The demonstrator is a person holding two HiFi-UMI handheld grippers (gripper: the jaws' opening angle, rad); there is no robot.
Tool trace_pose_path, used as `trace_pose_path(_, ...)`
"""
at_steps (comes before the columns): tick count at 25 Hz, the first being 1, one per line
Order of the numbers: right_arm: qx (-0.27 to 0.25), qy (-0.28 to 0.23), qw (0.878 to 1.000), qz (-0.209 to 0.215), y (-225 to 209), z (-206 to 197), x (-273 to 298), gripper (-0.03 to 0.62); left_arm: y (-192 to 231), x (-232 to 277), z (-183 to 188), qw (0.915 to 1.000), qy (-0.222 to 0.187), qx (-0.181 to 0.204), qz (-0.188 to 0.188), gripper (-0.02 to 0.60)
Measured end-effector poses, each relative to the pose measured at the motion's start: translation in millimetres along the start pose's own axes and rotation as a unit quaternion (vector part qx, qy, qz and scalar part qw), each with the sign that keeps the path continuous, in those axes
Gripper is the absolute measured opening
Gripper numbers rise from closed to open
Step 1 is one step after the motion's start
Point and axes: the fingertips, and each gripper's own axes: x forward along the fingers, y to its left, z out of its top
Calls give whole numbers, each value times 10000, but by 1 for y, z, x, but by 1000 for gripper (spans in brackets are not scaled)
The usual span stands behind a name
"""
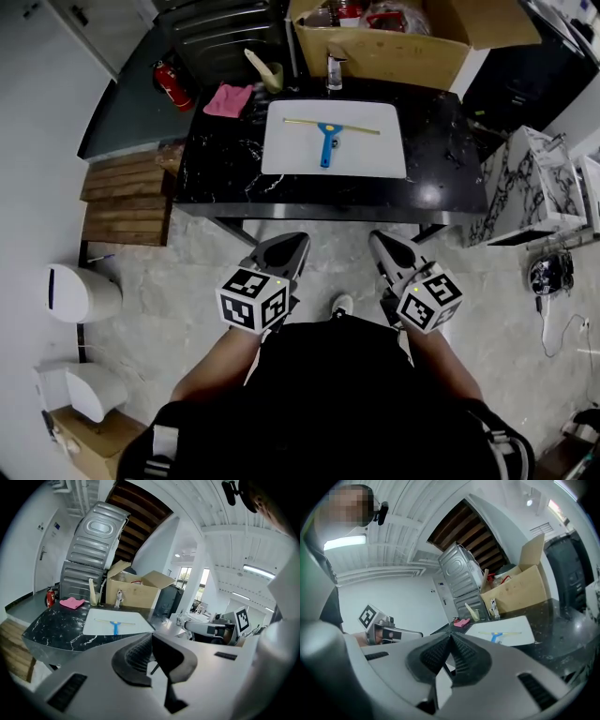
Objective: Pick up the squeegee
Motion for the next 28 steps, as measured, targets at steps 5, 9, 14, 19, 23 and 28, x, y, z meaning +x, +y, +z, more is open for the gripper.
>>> trace_pose_path(5, 24, 9, 9999, 124, -31, 9, 3, 9, 2, 24, 9, 9998, -23, -18, 222, 17)
trace_pose_path(9, 161, 34, 9997, 164, -44, 8, 5, 9, -1, 32, 9, 9995, 51, 3, 320, 17)
trace_pose_path(14, 264, 119, 9993, 246, -50, 4, 15, 9, 5, 34, 13, 9990, 89, -12, 446, 17)
trace_pose_path(19, 277, 70, 9993, 253, -52, 7, 30, 9, 20, 41, 8, 9988, 207, -53, 445, 17)
trace_pose_path(23, 289, 121, 9995, 98, -61, 10, 44, 9, 35, 59, 21, 9995, 145, -36, 284, 17)
trace_pose_path(28, 131, 146, 9998, -106, -74, 31, 72, 9, 60, 84, 57, 10000, -29, 46, 76, 17)
